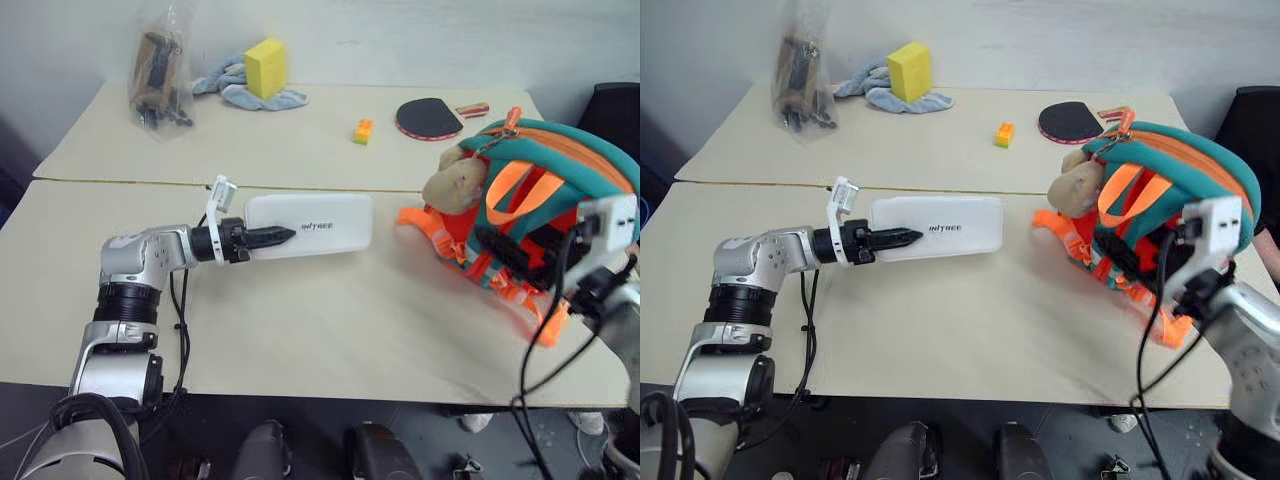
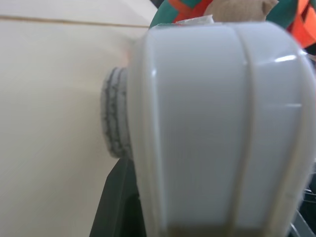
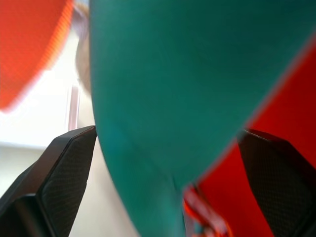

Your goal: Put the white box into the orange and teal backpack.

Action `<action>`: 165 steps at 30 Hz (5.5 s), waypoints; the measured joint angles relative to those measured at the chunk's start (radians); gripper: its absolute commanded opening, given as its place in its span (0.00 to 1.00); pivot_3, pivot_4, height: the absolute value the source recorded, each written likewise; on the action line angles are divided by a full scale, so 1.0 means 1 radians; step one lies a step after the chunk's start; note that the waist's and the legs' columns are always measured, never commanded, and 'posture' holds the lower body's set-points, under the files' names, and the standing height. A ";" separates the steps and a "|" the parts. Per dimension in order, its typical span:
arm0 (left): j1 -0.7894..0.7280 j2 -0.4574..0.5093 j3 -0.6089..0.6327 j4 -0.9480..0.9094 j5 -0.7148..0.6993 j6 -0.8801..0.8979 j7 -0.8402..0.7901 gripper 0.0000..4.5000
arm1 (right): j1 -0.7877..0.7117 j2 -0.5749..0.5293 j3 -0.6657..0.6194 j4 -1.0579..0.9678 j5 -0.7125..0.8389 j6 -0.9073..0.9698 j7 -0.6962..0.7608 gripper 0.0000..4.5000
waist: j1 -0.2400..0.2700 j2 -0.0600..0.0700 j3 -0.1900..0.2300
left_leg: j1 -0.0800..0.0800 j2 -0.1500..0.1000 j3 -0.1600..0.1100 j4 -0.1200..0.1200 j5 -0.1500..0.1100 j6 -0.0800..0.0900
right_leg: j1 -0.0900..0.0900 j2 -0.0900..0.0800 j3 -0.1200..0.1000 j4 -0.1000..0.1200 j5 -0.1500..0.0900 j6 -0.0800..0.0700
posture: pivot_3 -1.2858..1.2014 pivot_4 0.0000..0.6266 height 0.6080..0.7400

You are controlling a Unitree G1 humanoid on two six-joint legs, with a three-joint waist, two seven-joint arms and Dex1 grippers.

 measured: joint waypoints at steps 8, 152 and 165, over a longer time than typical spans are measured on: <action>-0.077 -0.035 0.088 0.026 -0.017 -0.027 0.072 0.29 | -0.036 -0.018 0.099 0.113 -0.012 -0.075 0.039 0.49 | 0.000 0.000 0.000 | -0.001 0.000 0.001 0.000 0.000 0.000 | -0.003 0.000 0.000 0.006 0.000 0.000 | 0.52 0.24 1.00; -0.209 -0.160 -0.365 0.419 0.513 -1.063 -0.302 0.01 | 0.577 -0.454 -0.185 -0.355 0.779 -0.095 0.220 0.00 | 0.005 -0.007 0.008 | -0.012 0.001 -0.009 0.015 -0.001 0.004 | -0.003 0.001 -0.006 0.006 0.001 0.002 | 0.52 0.24 1.00; -0.049 -0.103 -0.336 0.132 0.448 -0.866 -0.355 0.45 | 0.692 -0.396 -0.157 -0.348 0.472 -0.171 0.266 0.51 | 0.024 -0.007 0.005 | -0.011 0.001 -0.010 0.014 -0.001 0.004 | -0.003 0.002 -0.006 0.010 0.001 0.002 | 0.52 0.24 1.00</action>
